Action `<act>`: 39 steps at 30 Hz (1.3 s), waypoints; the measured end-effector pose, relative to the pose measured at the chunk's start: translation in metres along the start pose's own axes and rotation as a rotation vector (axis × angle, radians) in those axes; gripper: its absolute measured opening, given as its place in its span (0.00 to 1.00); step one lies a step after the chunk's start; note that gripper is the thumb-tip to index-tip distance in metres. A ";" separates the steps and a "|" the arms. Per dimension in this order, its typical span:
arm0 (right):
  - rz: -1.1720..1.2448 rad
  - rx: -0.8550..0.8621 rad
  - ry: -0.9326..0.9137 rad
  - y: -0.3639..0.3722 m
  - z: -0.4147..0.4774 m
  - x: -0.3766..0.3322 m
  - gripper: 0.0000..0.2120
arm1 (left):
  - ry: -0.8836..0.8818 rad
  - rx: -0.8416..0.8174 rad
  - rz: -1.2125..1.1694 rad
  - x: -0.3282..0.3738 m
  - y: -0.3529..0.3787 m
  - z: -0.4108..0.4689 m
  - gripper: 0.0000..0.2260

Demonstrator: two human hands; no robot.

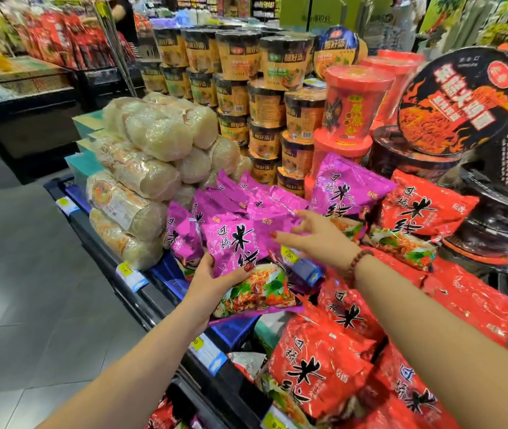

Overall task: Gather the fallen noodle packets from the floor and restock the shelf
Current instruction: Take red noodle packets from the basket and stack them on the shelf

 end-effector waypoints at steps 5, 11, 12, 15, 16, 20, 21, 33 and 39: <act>0.293 -0.115 0.297 0.045 -0.006 0.022 0.21 | 0.000 -0.050 0.022 0.001 -0.008 -0.006 0.56; 0.374 0.049 0.332 0.073 0.002 0.040 0.24 | 0.037 -0.134 0.096 -0.010 -0.023 -0.007 0.34; 0.301 0.132 0.301 0.073 0.008 0.044 0.26 | 0.032 -0.102 0.137 -0.014 -0.030 -0.007 0.33; 0.234 0.354 0.231 0.068 0.014 0.049 0.17 | 0.156 0.028 0.484 -0.029 -0.064 -0.009 0.24; 0.264 0.401 0.233 0.071 0.014 0.051 0.17 | 0.232 0.065 0.684 -0.033 -0.077 -0.010 0.27; 0.333 0.494 0.236 0.100 0.012 0.053 0.15 | 0.225 -0.113 1.234 -0.067 -0.109 -0.008 0.38; 0.354 0.505 0.255 0.109 0.013 0.054 0.16 | 0.246 -0.156 1.243 -0.078 -0.116 -0.005 0.37; -0.195 0.765 0.162 0.180 -0.001 0.055 0.51 | 0.223 -0.113 0.943 -0.095 -0.124 0.000 0.46; -1.036 0.517 -0.283 0.192 0.011 0.065 0.51 | 0.212 -0.123 0.947 -0.089 -0.122 -0.004 0.44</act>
Point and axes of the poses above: each hand's wrist, its own z-axis towards the middle knuckle, its own y-axis out of the palm, x = y × z, the point moved 4 cm from there along z, towards the middle knuckle, and after that the axes turned 1 degree about -x, right-handed, at the moved point
